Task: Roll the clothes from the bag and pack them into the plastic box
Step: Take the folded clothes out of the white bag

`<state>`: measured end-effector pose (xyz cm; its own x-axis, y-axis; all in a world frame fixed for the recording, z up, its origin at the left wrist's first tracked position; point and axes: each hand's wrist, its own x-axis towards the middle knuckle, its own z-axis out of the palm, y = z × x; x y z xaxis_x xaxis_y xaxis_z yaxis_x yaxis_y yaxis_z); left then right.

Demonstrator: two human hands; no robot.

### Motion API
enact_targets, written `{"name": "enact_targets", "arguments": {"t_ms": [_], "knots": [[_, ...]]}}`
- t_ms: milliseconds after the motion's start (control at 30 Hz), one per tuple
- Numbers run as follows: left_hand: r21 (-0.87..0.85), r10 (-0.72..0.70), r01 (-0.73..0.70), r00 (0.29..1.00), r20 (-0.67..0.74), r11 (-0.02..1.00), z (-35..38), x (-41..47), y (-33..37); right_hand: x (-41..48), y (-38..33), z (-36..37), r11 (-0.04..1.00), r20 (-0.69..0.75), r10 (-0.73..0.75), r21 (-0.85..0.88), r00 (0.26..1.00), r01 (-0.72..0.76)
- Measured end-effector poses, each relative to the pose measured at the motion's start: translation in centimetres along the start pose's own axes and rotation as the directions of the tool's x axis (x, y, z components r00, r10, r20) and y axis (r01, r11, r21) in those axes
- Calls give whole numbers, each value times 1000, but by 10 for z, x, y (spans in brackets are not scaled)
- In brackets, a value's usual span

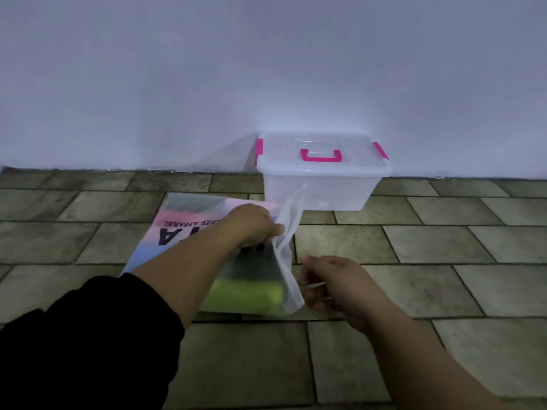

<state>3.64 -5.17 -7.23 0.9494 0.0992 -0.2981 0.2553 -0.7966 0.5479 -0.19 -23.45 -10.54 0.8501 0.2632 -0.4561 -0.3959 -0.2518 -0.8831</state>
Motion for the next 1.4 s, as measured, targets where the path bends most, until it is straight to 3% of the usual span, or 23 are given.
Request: {"name": "enact_targets", "arguments": {"t_ms": [67, 233, 300, 400, 500, 567, 633, 700, 800, 867, 933, 967, 1133, 1233, 1400], "knots": [[-175, -30, 25, 999, -26, 984, 0, -6, -13, 6, -9, 13, 992, 35, 6, -124, 999, -2], [-334, -59, 22, 993, -102, 942, 10, -8, -24, 22, -12, 28, 938, -27, -84, -340, 996, 70], [-243, -14, -23, 988, -152, 970, 13, -6, -26, 23, -6, 19, 918, -52, -72, -394, 996, 46], [59, 65, -51, 962, -267, 997, 9, -3, -36, 22, 7, -5, 890, -173, -45, -455, 984, -39], [335, 121, -1, 933, -338, 942, 1, -1, -54, 21, 18, -17, 844, -217, -49, -531, 975, -75], [384, 169, -14, 912, -373, 923, 2, -1, -61, 21, 18, -18, 823, -204, -44, -562, 978, -80], [397, 262, -96, 883, -389, 913, 8, -2, -65, 21, 13, -18, 797, -218, -157, -603, 963, -7], [397, 358, -226, 884, -300, 890, 11, -2, -65, 14, 3, -15, 785, -229, -351, -601, 908, 152], [417, 368, -274, 916, -163, 867, 19, -4, -59, -4, -8, 2, 746, -26, -413, -583, 910, 322], [429, 307, -214, 939, -158, 877, 28, -4, -54, -17, -3, 17, 630, 132, -402, -678, 906, 378], [473, 253, -170, 960, -118, 864, 35, -4, -52, -26, 3, 26, 490, 191, -461, -760, 867, 428], [507, 233, -159, 969, -85, 847, 37, -5, -55, -29, 6, 26, 480, 199, -474, -758, 858, 442], [507, 151, -132, 988, 4, 852, 29, -10, -82, -30, 7, 10, 778, 187, -290, -525, 939, 345], [465, 137, -117, 991, -9, 877, 26, -13, -92, -9, -1, 7, 861, 84, -288, -413, 954, 297], [422, 138, -108, 990, -40, 900, 33, -13, -95, 35, -17, 17, 961, 30, -60, -270, 998, 65]]}}
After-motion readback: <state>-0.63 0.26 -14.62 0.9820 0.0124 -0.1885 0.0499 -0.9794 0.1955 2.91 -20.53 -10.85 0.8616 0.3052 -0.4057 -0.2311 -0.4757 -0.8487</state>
